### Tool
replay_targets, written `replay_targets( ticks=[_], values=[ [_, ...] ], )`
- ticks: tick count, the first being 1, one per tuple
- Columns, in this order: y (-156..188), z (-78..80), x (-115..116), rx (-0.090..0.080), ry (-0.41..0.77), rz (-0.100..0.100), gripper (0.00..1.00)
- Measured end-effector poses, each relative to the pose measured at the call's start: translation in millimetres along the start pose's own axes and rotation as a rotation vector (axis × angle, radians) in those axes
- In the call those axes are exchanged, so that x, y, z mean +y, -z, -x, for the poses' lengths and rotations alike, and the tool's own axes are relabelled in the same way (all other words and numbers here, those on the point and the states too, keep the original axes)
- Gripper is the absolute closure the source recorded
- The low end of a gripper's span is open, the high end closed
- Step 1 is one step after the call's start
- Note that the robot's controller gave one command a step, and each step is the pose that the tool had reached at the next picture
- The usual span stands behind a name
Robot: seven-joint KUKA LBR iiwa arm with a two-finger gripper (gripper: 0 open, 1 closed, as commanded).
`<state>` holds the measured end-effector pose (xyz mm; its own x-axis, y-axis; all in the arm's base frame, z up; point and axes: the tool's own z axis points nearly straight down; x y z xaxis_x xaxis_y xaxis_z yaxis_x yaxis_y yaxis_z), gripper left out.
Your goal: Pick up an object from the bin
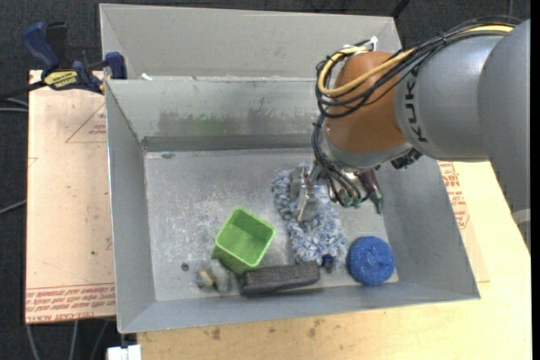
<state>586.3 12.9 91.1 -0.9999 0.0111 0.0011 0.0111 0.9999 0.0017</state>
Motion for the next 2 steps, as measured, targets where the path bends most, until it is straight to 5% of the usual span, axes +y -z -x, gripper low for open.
replay_targets(
  ticks=[1, 2],
  values=[
    [0.0, 0.0, 0.0, 0.0, 0.0, 0.0, 1.0],
    [110.3, 1.1, -9.3, -0.004, 0.029, -0.001, 1.0]
  ],
)
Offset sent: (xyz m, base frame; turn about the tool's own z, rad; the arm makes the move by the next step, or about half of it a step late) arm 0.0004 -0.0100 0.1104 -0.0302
